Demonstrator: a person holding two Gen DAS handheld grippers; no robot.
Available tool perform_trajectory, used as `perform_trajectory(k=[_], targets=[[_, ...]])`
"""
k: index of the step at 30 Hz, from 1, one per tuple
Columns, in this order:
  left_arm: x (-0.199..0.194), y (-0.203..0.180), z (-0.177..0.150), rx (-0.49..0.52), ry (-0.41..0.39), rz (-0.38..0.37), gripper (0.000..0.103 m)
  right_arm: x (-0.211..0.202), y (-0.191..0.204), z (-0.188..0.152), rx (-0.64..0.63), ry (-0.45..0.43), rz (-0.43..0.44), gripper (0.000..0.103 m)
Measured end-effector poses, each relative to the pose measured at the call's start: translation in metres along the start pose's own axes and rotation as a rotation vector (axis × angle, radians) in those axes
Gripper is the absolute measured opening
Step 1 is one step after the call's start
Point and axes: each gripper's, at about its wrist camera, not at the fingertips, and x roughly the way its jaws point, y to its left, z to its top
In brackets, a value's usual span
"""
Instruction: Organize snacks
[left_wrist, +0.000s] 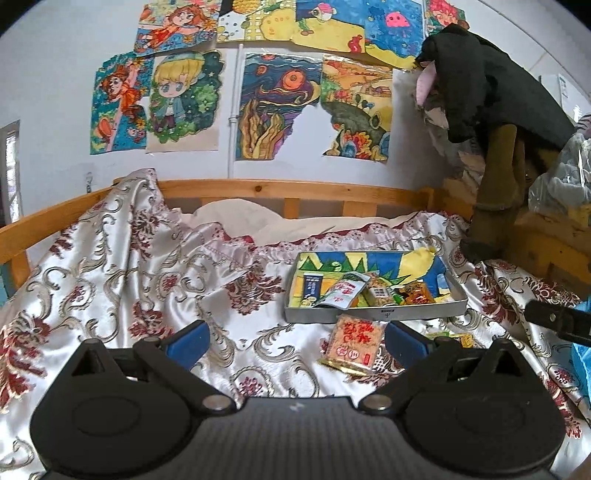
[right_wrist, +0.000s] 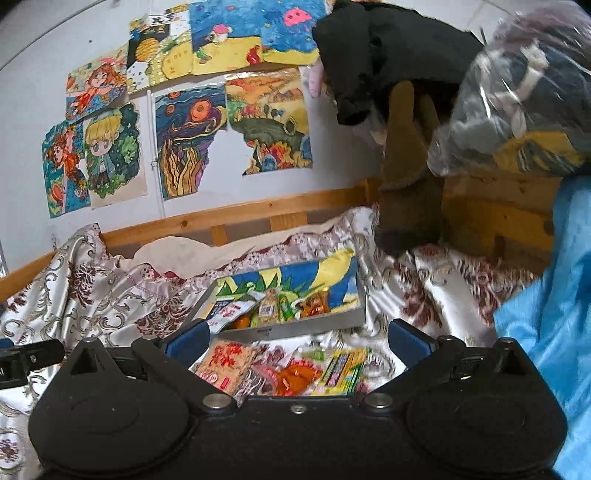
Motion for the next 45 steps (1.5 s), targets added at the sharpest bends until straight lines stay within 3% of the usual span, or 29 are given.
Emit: perform_trajectory(k=[3, 10, 23, 31, 34, 37, 42, 45], targets=[[-0.006, 0.001, -0.003, -0.003, 0.006, 0.005, 0.103, -0.005, -0.004, -0.003, 0.046, 0.051, 0.015, 0.102], [-0.030, 0.001, -0.010, -0.010, -0.003, 0.012, 0.103, -0.029, -0.012, -0.007, 0.090, 0.062, 0.013, 0.102], [-0.075, -0.005, -0.013, -0.044, -0.007, 0.027, 0.103, -0.083, -0.010, -0.011, 0.012, 0.028, 0.066, 0.102], [-0.079, -0.024, 0.000, -0.040, 0.005, 0.014, 0.103, -0.104, -0.004, 0.000, -0.147, 0.003, 0.010, 0.102], [-0.071, -0.030, 0.009, -0.060, 0.043, 0.012, 0.103, -0.096, 0.001, 0.008, -0.260, 0.057, 0.004, 0.102], [-0.059, -0.038, 0.018, -0.081, 0.074, 0.028, 0.103, -0.078, 0.000, 0.018, -0.327, 0.088, 0.050, 0.102], [-0.017, -0.060, 0.027, -0.135, 0.136, 0.068, 0.103, -0.035, -0.016, 0.029, -0.327, 0.087, 0.070, 0.102], [0.010, -0.076, 0.031, -0.113, 0.147, 0.084, 0.103, -0.006, -0.024, 0.030, -0.287, 0.113, 0.083, 0.102]])
